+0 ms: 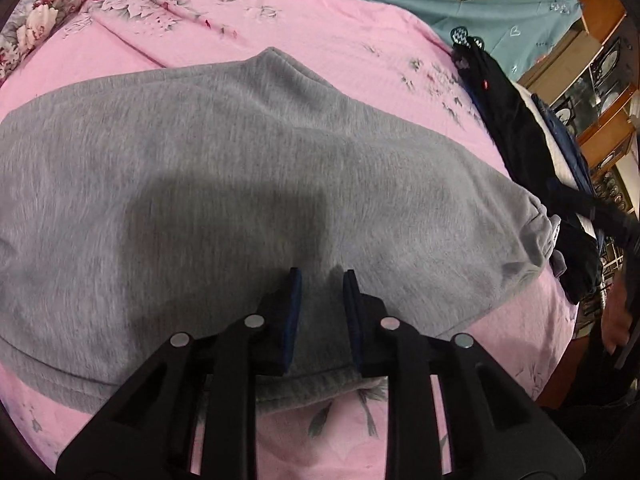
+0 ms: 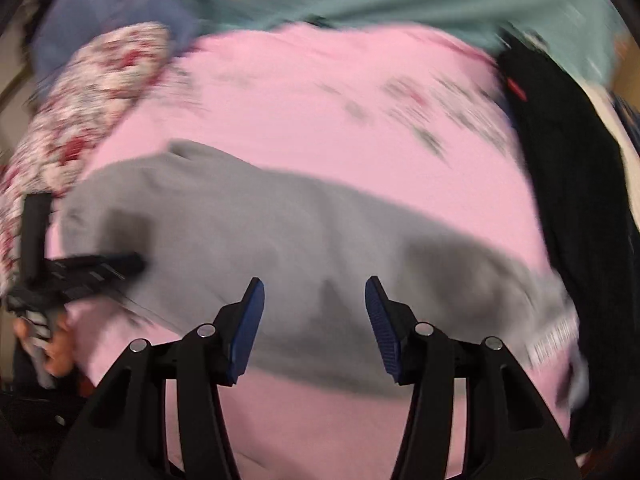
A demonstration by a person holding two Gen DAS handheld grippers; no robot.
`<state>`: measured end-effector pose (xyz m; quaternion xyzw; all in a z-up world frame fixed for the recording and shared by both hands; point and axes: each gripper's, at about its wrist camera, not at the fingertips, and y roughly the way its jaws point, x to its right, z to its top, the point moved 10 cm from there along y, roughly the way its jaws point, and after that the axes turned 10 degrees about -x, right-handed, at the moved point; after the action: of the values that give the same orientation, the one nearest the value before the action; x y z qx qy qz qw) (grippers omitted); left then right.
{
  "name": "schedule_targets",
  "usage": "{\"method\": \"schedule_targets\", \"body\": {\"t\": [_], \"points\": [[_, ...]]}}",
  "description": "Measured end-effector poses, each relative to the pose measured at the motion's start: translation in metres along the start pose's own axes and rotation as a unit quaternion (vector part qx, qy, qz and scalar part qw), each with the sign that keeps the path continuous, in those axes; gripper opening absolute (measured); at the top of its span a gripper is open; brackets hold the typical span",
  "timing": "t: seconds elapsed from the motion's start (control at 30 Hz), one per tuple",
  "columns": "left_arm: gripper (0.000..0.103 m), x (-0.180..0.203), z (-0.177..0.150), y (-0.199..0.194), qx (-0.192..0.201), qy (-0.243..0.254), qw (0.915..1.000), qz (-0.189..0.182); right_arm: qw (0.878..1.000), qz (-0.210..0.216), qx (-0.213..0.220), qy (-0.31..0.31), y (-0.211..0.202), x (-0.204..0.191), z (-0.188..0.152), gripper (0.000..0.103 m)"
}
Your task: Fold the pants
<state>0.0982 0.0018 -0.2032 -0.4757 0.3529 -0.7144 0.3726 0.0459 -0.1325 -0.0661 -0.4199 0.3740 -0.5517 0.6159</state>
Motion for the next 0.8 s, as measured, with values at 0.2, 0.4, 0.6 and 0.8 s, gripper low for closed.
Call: {"method": "schedule_targets", "body": {"t": [0.2,0.4,0.6,0.8], "points": [[0.022,0.001,0.002,0.0,0.005,-0.009,0.9998,-0.02,0.984,0.03,0.025,-0.172,0.064,-0.113,0.103,0.053],[0.022,-0.005,0.003,-0.002,-0.004,-0.017,0.9982,-0.058,0.98,0.027,-0.028,-0.193,0.128,-0.14,0.127,0.04],[0.022,-0.008,0.003,-0.01,-0.009,-0.01,0.9991,-0.039,0.979,0.038,-0.05,-0.196,0.141,-0.159,0.129,0.02],[0.018,-0.072,0.012,-0.058,0.028,-0.073,0.9965,0.031,0.981,0.031,-0.023,-0.188,0.123,-0.158,0.156,0.003]]}}
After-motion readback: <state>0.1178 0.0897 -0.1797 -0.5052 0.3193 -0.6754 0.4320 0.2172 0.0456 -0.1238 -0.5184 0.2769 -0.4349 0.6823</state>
